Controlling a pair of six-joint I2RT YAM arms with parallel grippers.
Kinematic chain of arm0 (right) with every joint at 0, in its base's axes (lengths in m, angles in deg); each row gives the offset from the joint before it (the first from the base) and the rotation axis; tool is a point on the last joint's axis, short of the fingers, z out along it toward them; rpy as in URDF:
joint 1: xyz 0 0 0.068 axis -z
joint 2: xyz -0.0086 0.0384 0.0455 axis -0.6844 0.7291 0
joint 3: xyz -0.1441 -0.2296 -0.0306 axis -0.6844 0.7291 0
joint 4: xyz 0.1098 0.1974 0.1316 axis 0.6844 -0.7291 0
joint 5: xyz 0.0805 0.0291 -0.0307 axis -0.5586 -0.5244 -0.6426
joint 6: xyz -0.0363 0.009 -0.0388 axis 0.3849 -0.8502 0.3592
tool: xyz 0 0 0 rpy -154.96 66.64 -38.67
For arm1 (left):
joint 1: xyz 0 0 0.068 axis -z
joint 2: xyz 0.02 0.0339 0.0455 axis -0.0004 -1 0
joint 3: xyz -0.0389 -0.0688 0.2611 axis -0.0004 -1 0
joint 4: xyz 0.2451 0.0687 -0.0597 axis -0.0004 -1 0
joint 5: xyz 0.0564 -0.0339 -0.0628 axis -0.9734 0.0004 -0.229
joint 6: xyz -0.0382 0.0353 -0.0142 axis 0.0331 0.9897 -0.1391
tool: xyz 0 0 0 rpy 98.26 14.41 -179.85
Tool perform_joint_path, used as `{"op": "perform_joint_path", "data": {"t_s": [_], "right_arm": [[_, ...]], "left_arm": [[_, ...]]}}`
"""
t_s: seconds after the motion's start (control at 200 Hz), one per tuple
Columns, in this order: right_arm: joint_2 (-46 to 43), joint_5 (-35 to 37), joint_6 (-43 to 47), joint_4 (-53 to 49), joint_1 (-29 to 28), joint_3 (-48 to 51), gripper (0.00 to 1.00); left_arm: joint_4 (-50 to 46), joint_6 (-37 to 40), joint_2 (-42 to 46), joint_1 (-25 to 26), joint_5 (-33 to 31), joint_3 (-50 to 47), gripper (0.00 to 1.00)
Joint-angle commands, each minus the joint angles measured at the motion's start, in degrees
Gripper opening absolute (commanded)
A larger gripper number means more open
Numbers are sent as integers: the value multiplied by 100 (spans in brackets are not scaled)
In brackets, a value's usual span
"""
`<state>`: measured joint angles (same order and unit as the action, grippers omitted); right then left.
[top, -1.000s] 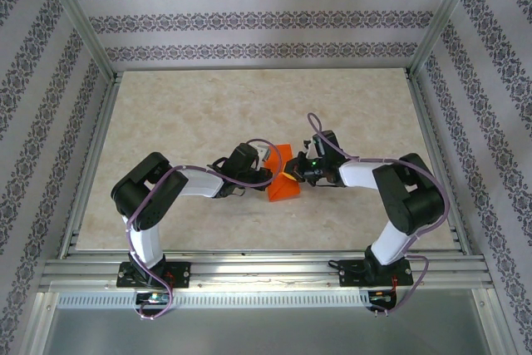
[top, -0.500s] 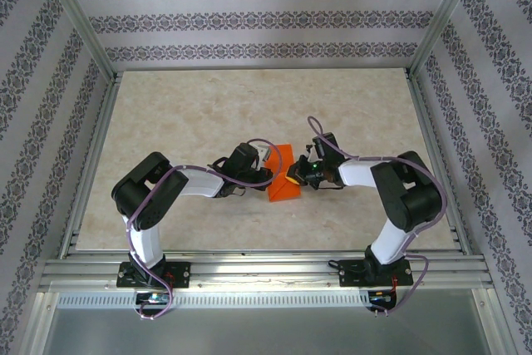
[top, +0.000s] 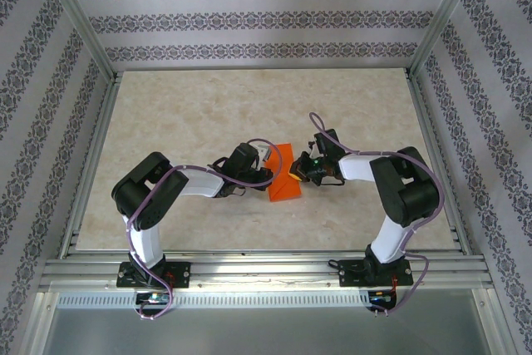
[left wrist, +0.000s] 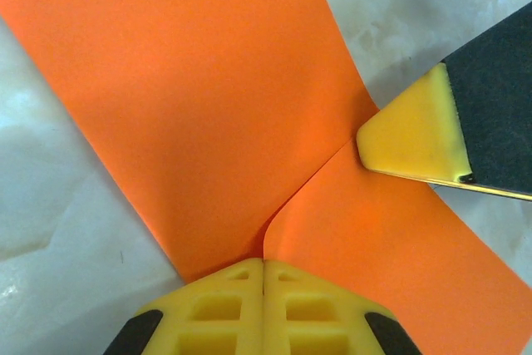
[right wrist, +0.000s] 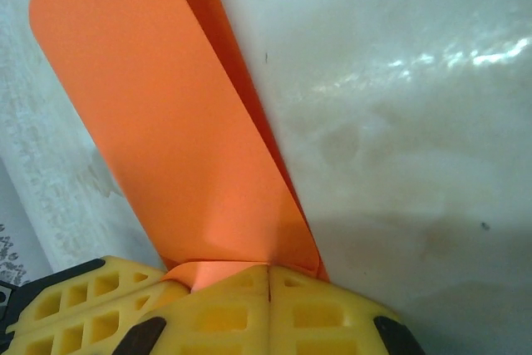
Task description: Fold a paper plane with a square sheet of paper (pick it up from the middle)
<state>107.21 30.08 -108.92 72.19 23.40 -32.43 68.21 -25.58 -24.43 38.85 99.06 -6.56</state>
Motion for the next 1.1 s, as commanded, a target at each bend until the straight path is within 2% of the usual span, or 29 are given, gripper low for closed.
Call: {"op": "perform_joint_path", "data": {"t_s": [0.0, 0.195, 0.53, 0.704, 0.879, 0.984, 1.094], "right_arm": [[184, 393, 60, -246, 133, 134, 0], [2, 394, -98, 86, 298, 229, 0], [-86, 611, -127, -205, 414, -87, 0], [-529, 796, 99, -428, 350, -114, 0], [-759, 410, 350, -378, 91, -111, 0], [-473, 27, 294, -289, -121, -187, 0], [-197, -62, 126, -41, -265, -143, 0]], "left_arm": [[-466, 85, -173, -73, -3, -89, 0], [-431, 52, -163, -73, 21, -141, 0], [-351, 22, -147, -73, 4, -251, 0], [-343, 0, -156, -73, 17, -222, 0], [-349, -18, -162, -73, 6, -169, 0], [-336, -24, -166, -73, -8, -160, 0], [-410, 17, -162, -73, -13, -133, 0]]}}
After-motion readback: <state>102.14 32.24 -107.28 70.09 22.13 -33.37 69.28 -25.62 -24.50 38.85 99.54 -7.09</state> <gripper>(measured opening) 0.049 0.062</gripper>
